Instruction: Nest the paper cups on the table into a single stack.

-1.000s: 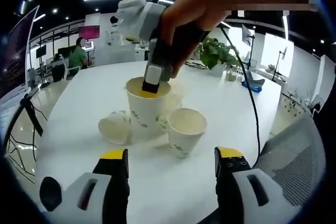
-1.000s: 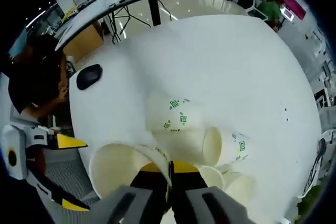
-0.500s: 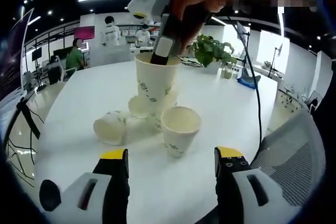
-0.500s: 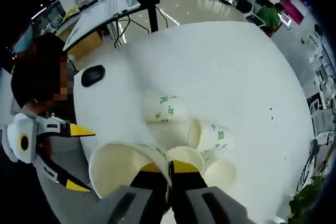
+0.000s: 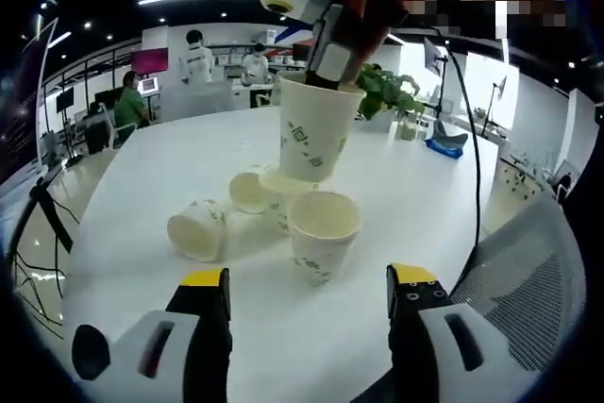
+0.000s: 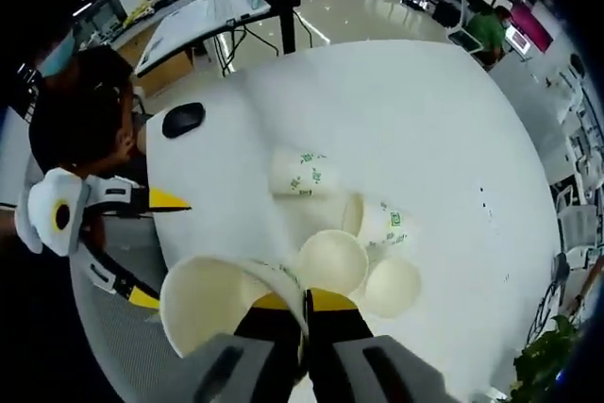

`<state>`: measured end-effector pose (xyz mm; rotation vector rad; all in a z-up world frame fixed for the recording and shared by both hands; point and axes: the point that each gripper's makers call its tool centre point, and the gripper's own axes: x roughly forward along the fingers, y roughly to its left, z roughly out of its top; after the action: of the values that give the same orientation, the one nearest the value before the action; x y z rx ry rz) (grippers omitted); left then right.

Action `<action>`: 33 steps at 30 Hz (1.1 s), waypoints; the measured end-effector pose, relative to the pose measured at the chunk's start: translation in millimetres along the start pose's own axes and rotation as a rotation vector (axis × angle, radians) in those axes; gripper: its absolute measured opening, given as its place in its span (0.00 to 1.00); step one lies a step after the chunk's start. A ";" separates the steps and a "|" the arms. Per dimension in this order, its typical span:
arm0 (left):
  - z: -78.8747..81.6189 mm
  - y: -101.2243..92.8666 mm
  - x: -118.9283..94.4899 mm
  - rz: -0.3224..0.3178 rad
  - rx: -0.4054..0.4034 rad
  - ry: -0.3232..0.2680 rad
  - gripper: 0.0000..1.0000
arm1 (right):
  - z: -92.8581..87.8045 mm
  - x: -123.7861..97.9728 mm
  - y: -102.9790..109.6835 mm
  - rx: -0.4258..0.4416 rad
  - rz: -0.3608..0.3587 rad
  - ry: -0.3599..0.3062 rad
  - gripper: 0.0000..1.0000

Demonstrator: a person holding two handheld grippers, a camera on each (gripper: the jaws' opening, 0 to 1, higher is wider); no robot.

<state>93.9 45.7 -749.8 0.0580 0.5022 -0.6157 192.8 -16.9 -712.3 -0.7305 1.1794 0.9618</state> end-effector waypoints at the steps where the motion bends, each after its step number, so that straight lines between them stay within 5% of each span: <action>1: 0.1 0.0 -0.1 0.000 0.000 0.000 0.66 | -1.9 -0.7 2.5 -0.001 0.002 0.001 0.00; 14: -0.8 1.0 0.4 0.003 -0.006 -0.001 0.66 | -11.9 5.6 27.4 0.004 0.045 0.016 0.00; 33: -2.3 1.3 1.8 0.003 -0.010 0.000 0.65 | -27.0 42.6 33.1 0.023 0.077 0.060 0.00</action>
<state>94.9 46.1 -752.9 0.0488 0.5049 -0.6100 155.5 -16.7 -759.6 -0.7035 1.2766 0.9945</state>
